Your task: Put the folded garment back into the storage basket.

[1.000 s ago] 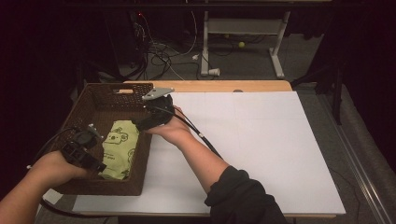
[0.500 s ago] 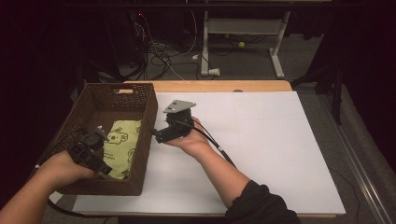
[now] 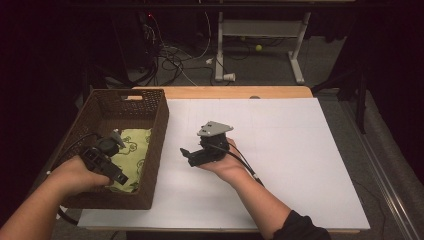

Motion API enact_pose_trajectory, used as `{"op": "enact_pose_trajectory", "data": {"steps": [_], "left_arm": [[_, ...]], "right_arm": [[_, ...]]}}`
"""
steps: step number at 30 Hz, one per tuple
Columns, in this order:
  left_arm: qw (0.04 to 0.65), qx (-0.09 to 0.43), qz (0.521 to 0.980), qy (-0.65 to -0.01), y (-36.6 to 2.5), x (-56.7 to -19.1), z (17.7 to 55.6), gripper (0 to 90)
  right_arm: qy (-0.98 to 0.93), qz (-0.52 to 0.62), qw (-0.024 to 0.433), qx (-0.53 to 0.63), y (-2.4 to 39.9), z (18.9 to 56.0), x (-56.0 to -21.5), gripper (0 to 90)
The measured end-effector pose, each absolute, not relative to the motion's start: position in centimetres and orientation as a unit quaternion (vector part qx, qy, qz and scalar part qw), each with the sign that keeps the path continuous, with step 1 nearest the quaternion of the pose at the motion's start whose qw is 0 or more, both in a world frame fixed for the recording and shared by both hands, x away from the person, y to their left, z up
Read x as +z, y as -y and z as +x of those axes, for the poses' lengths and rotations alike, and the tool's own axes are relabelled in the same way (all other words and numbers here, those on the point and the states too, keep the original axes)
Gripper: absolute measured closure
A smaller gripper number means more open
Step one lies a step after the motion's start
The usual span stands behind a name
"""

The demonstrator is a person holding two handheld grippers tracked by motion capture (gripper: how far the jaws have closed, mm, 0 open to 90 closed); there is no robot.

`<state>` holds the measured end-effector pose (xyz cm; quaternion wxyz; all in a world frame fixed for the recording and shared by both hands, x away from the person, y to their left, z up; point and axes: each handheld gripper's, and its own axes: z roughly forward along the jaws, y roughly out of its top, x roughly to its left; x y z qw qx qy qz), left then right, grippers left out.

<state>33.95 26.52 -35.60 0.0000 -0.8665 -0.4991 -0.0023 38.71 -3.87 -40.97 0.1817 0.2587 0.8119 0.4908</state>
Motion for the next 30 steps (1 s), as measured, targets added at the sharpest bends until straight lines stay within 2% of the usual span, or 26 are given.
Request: {"op": "enact_pose_trajectory", "data": {"steps": [21,30], "left_arm": [[0.013,0.004,-0.881,0.473,-23.1,-32.0,34.3,0.0],[0.002,0.003,-0.882,0.471,-21.8,-31.0,34.5,0.0]], "right_arm": [[-0.795,0.29,0.202,0.492,12.6,35.5,-42.0,0.6],[-0.785,0.306,0.228,0.488,16.6,34.3,-42.7,0.6]]}}
